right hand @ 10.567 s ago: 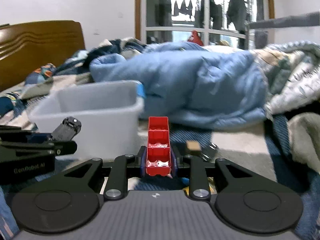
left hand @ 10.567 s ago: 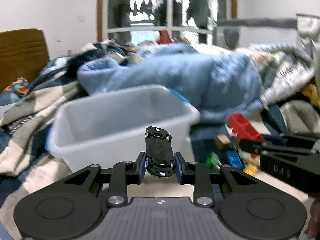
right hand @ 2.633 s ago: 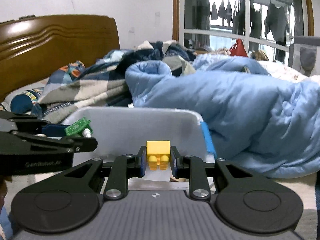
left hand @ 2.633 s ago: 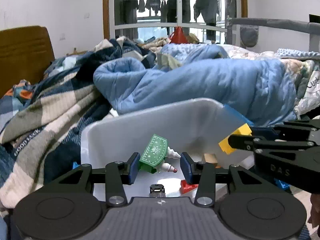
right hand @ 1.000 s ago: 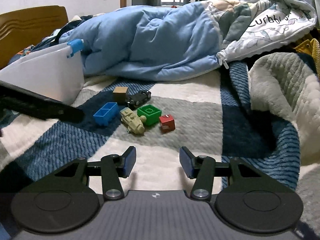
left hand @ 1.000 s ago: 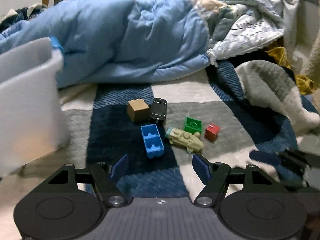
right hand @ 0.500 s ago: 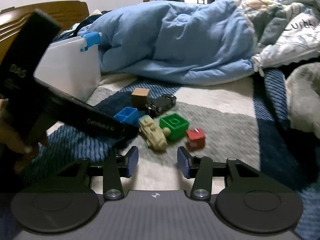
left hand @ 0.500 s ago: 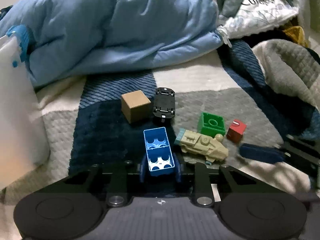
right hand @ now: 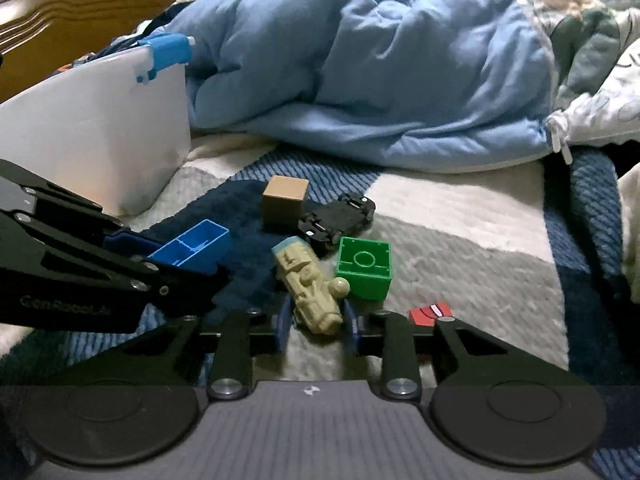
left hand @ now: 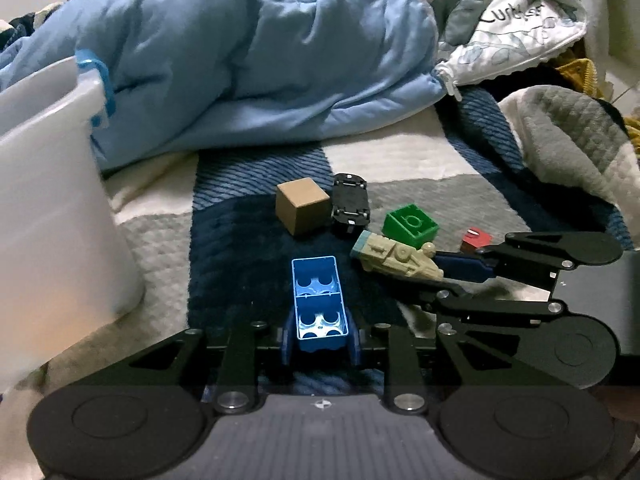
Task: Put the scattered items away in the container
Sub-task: 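Grasp the blue block with the left tool while the right tool grasps the beige tank, then carry the blue block and beige tank into the white bin and open both tools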
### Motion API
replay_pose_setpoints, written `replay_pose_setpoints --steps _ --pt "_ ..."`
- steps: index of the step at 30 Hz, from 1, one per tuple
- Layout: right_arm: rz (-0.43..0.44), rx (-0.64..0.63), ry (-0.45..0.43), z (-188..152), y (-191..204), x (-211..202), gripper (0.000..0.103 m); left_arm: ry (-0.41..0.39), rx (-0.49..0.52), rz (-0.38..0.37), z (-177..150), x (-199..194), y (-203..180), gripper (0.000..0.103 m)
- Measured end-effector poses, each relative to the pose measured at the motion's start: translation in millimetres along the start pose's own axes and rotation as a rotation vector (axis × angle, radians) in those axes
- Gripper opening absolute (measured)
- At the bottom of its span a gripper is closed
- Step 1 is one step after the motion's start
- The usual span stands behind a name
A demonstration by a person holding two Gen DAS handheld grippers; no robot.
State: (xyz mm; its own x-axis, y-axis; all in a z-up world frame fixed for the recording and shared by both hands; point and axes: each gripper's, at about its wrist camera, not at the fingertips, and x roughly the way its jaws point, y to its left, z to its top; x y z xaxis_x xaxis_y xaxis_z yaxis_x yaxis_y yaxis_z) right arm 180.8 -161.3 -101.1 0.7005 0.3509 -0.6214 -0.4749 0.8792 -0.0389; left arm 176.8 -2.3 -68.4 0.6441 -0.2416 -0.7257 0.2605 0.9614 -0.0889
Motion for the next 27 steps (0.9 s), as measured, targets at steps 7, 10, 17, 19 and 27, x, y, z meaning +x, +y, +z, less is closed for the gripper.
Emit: replay_pose_setpoints --steps 7,10,17,19,27 --pt "-0.059 -0.026 -0.005 -5 17 -28 0.029 -0.035 0.046 -0.005 -18 -36 -16 0.029" --pt "-0.079 -0.026 -0.008 -9 23 -42 0.029 -0.050 0.046 -0.004 -27 -55 -19 0.029" --pt "-0.094 -0.019 -0.020 -14 34 -73 0.029 -0.085 0.070 -0.004 -34 -93 -22 0.030" --pt "-0.096 -0.032 -0.027 -12 38 -82 0.029 -0.100 0.076 0.000 -33 -103 -22 0.030" --pt "-0.076 -0.069 -0.100 15 59 -109 0.029 -0.151 0.100 0.023 -23 -134 -17 0.030"
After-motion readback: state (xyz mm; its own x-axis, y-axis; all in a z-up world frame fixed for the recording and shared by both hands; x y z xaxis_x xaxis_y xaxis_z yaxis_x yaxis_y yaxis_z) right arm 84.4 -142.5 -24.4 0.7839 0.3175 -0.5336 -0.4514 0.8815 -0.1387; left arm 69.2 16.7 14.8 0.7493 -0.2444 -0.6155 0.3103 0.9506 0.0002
